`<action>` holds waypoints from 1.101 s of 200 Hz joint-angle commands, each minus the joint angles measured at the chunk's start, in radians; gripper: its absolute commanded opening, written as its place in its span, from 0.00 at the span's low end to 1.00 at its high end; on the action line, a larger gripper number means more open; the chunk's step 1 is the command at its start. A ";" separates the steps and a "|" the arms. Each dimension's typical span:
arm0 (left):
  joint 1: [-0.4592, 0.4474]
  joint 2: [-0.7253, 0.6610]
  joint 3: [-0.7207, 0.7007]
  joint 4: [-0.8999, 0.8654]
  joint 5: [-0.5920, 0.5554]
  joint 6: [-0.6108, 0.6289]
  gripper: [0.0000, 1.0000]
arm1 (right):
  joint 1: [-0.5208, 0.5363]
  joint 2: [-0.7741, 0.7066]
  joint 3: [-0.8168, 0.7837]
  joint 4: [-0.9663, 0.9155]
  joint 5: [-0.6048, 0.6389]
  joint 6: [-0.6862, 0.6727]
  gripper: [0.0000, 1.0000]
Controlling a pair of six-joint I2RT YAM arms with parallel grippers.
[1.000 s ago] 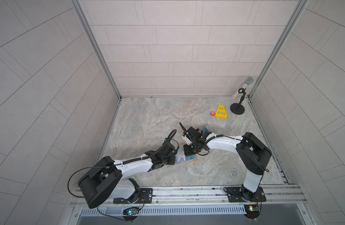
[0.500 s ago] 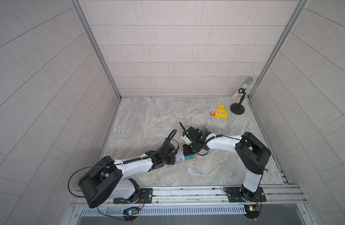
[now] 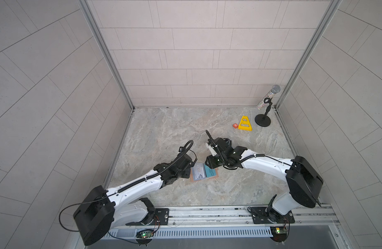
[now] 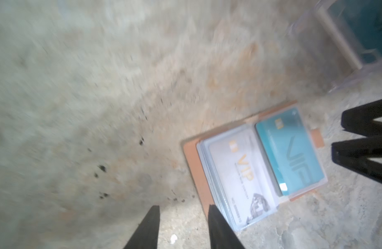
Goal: Insert credit cards into a card holder
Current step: Insert the credit card into the card slot, then reset both arms
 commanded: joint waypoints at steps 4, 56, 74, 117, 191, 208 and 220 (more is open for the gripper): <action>0.006 -0.085 0.038 -0.097 -0.297 0.083 0.56 | -0.006 -0.101 -0.027 -0.066 0.295 -0.065 0.44; 0.081 -0.138 0.039 0.007 -0.749 0.262 0.66 | -0.112 -0.297 -0.125 -0.062 0.757 -0.184 0.45; 0.131 -0.139 -0.006 0.141 -0.826 0.350 0.66 | -0.185 -0.350 -0.174 -0.014 0.839 -0.220 0.46; 0.273 -0.133 -0.169 0.512 -0.797 0.513 0.72 | -0.403 -0.434 -0.332 0.207 0.896 -0.290 0.49; 0.520 0.022 -0.204 0.745 -0.565 0.548 1.00 | -0.559 -0.278 -0.510 0.658 0.880 -0.401 0.60; 0.563 0.072 -0.198 0.760 -0.490 0.555 1.00 | -0.570 -0.258 -0.538 0.743 0.851 -0.432 0.63; 0.597 0.099 -0.201 0.778 -0.434 0.540 1.00 | -0.576 -0.251 -0.576 0.834 0.815 -0.458 0.64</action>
